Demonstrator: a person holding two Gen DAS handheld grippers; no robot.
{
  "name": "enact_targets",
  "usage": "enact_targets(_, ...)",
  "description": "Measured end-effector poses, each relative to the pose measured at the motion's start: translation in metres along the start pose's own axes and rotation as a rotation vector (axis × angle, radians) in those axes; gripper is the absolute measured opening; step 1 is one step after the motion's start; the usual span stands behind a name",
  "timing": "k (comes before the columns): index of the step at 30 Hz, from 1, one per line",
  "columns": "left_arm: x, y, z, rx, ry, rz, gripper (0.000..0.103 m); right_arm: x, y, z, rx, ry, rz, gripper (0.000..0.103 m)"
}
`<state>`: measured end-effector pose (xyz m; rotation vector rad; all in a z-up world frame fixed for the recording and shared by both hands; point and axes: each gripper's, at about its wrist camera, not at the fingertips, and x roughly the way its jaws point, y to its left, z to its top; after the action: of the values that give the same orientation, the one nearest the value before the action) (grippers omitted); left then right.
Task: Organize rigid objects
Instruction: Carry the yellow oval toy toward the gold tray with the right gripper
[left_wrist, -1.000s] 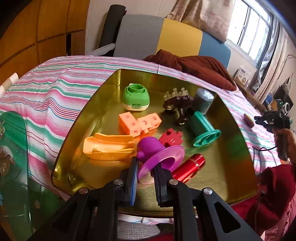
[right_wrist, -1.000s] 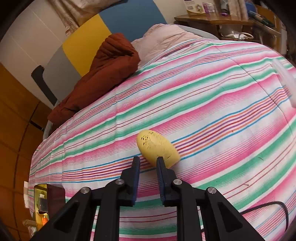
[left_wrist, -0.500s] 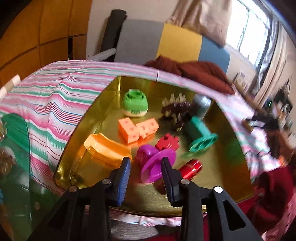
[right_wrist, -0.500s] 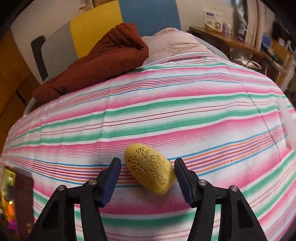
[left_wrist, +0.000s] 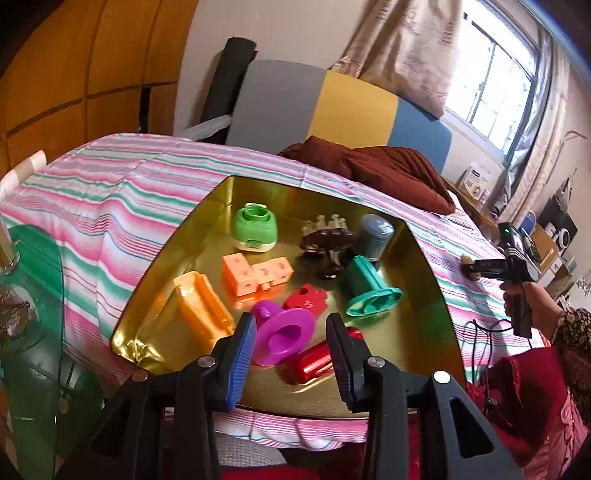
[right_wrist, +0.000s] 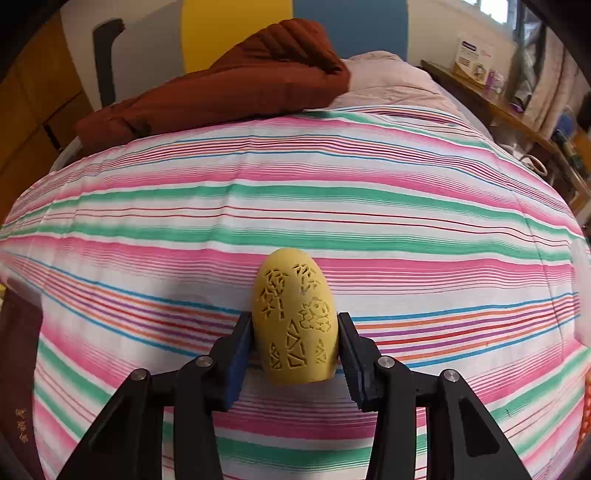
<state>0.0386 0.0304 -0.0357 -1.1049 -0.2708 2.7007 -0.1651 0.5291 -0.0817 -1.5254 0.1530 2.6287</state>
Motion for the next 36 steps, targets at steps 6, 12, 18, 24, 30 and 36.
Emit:
enact_targets(6, -0.001, -0.011, -0.001, 0.032, 0.001, -0.019, 0.039, -0.005, 0.002, -0.007, 0.02, 0.008, 0.043, 0.045)
enact_targets(12, -0.003, -0.007, -0.002, 0.007, 0.003, -0.026, 0.039, -0.024, 0.014, -0.014, 0.032, -0.017, 0.116, 0.045)
enact_targets(18, -0.006, -0.001, -0.002, -0.009, 0.007, -0.03, 0.04, -0.074, 0.055, -0.022, -0.03, -0.111, 0.248, 0.045)
enact_targets(24, -0.01, 0.005, -0.004, -0.03, 0.016, -0.004, 0.04, -0.139, 0.151, -0.05, -0.317, -0.152, 0.323, 0.045)
enact_targets(30, -0.017, 0.007, -0.006, -0.03, 0.027, 0.043, 0.04, -0.159, 0.22, -0.09, -0.428, -0.073, 0.424, 0.045)
enact_targets(36, -0.025, 0.012, -0.007, -0.03, 0.025, 0.111, 0.04, -0.146, 0.258, -0.129, -0.463, 0.017, 0.441, 0.045)
